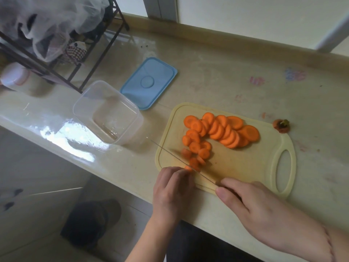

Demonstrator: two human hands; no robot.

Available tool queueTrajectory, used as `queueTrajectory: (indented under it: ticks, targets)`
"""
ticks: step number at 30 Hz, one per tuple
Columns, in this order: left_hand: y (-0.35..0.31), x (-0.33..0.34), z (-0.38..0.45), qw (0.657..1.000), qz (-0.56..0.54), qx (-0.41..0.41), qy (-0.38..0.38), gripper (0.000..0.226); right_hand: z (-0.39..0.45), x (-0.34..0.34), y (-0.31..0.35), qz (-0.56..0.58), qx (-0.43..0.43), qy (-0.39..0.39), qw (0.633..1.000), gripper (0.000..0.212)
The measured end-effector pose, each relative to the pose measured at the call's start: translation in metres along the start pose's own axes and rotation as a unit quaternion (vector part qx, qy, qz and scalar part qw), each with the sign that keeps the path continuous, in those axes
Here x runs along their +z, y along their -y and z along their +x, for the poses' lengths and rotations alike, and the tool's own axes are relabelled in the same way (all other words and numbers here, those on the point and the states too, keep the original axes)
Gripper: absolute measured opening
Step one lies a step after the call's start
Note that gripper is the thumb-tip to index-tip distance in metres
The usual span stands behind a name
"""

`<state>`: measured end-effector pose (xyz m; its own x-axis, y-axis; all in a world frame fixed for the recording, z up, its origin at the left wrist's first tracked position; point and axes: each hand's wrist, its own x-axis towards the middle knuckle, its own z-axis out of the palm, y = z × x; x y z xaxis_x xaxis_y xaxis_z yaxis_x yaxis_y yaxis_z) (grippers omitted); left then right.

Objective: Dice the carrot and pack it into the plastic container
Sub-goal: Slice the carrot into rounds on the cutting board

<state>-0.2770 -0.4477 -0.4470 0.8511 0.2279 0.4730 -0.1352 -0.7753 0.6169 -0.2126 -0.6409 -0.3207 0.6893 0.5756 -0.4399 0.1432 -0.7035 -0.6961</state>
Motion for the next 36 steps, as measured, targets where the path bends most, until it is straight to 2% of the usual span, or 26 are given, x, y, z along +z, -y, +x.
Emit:
queueTrajectory:
  ticks: [3,7,10,13,18,21,26,30,33,36]
  targets:
    - [0.001,0.0,0.001,1.0,-0.022,0.008,0.003,0.005,-0.009,-0.001,0.0,-0.004,0.02,-0.004,1.0,0.052]
    - [0.004,0.002,0.0,1.0,-0.026,0.011,0.0,0.019,-0.012,0.002,0.0,0.0,0.025,0.004,1.0,0.047]
    - [0.007,0.001,-0.003,1.0,-0.018,0.017,0.011,0.006,-0.012,0.003,0.0,-0.006,0.025,0.002,1.0,0.047]
    - [0.008,0.001,-0.004,1.0,-0.014,0.023,0.006,0.01,-0.009,0.004,-0.001,-0.015,0.024,-0.003,1.0,0.051]
    - [0.01,0.002,-0.005,0.999,-0.017,0.041,-0.003,0.018,0.01,0.018,-0.006,-0.021,0.003,-0.01,1.0,0.043]
    - [0.011,0.001,-0.008,0.999,-0.012,0.035,0.007,0.03,0.028,0.026,-0.008,-0.014,-0.019,-0.022,0.999,0.047]
    - [0.006,0.003,-0.002,1.0,0.019,0.003,0.003,0.012,0.061,0.014,-0.007,0.051,-0.027,-0.009,0.998,0.046]
    - [0.006,-0.001,0.002,1.0,0.012,-0.021,0.006,0.013,0.076,-0.002,-0.002,0.061,-0.019,0.017,0.998,0.047]
    - [0.008,-0.007,0.016,0.999,0.002,-0.049,-0.001,0.018,0.077,-0.011,0.006,0.129,0.033,0.038,0.99,0.046]
    - [0.016,-0.015,0.034,0.994,-0.018,-0.104,0.017,0.025,0.068,-0.013,0.01,0.23,0.097,0.043,0.967,0.038]
